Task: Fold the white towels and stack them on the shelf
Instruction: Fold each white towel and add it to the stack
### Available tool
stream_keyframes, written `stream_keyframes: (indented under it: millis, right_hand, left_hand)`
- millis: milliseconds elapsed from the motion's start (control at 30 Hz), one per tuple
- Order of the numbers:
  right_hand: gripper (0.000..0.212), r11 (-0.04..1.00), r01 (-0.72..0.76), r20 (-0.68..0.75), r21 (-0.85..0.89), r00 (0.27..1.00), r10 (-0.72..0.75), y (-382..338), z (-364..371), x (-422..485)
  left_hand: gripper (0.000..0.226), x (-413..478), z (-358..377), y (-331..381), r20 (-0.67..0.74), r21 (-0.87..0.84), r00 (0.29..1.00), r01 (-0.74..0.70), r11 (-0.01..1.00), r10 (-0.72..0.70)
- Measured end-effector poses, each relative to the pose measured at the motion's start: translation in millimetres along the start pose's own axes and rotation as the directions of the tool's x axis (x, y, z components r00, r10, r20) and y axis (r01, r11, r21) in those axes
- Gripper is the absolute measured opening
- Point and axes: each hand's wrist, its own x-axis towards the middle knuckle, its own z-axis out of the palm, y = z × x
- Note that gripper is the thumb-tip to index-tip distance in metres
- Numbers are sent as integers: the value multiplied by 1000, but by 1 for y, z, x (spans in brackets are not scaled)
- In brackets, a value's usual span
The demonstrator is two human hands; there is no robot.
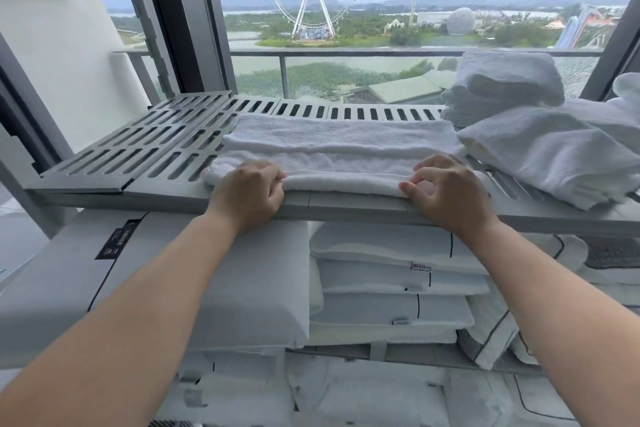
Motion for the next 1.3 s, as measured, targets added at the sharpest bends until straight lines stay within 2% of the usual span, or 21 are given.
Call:
stream_keyframes:
  millis: [67,100,267,333,433,533,767,933,1033,1233,1300]
  right_hand:
    - [15,997,72,12,-27,997,-72,3,-1,-6]
    - [19,996,78,15,-44,997,-77,4,-1,-7]
    - [35,988,-56,51,-146,997,64,-2,0,4]
    - [28,973,-90,-49,-211,996,81,-3,2,12]
    - [11,926,-175,-212,-335,971,107,-10,3,30]
    - [16,916,-198,-296,-349,951,92,-13,5,59]
    - [30,882,-251,-415,-399,907,70,-6,5,115]
    - [27,856,-241,-382,-457,922,56,5,11,153]
    - [24,873,-209,-325,-440,944,62,13,16,172]
    - [20,877,-158,-247,-454,968,47,40,41,205]
    - [21,872,-144,-211,-468,976,48,52,53,212]
  left_hand:
    - [31,-4,-3,-9,64,-31,997,-31,999,33]
    - [30,-4,-5,-12,72,-41,997,-33,999,36]
    - [33,12,-11,-16,92,80,994,-71,994,64]
    - [28,22,-12,-20,65,70,995,-79,994,75]
    - [20,45,-18,-26,-53,69,996,-71,995,75]
    - [17,77,-27,-31,-168,71,976,-130,989,141]
    - [21,149,-34,-45,-197,136,956,-191,972,216]
    - [18,192,-20,-56,-161,146,961,-204,968,227]
    - [14,214,-9,-62,-126,213,969,-184,959,214]
    - [14,244,27,-71,-87,303,983,-129,944,162]
    - [12,252,42,-73,-21,317,993,-105,943,118]
